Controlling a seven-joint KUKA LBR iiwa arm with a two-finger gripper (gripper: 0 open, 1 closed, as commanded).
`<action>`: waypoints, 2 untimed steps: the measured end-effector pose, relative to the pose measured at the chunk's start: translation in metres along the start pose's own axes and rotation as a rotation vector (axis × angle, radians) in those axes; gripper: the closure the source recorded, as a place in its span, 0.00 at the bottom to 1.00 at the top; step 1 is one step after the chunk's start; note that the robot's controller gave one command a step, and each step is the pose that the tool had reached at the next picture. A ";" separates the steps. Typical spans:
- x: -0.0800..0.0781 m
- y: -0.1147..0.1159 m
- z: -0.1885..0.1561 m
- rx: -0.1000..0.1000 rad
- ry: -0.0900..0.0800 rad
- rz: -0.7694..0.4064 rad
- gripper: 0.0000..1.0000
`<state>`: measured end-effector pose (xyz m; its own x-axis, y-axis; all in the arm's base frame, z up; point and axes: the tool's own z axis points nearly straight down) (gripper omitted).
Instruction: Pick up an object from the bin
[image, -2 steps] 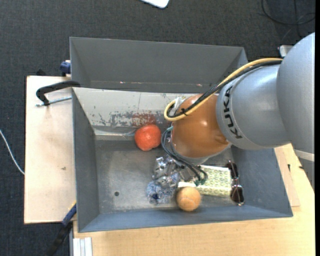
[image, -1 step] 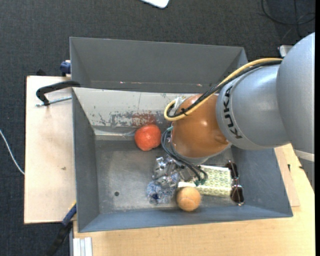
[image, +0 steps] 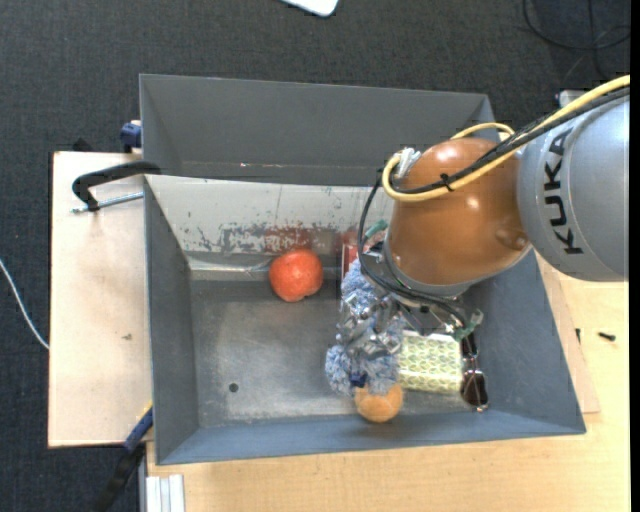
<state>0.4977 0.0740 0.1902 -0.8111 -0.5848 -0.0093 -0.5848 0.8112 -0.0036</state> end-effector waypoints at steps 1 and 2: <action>0.001 0.001 0.002 -0.003 0.004 0.001 1.00; -0.038 -0.040 -0.117 -0.003 0.002 -0.154 1.00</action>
Offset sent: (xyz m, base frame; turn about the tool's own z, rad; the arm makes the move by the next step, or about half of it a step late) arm 0.0519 -0.0117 0.1164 -0.1567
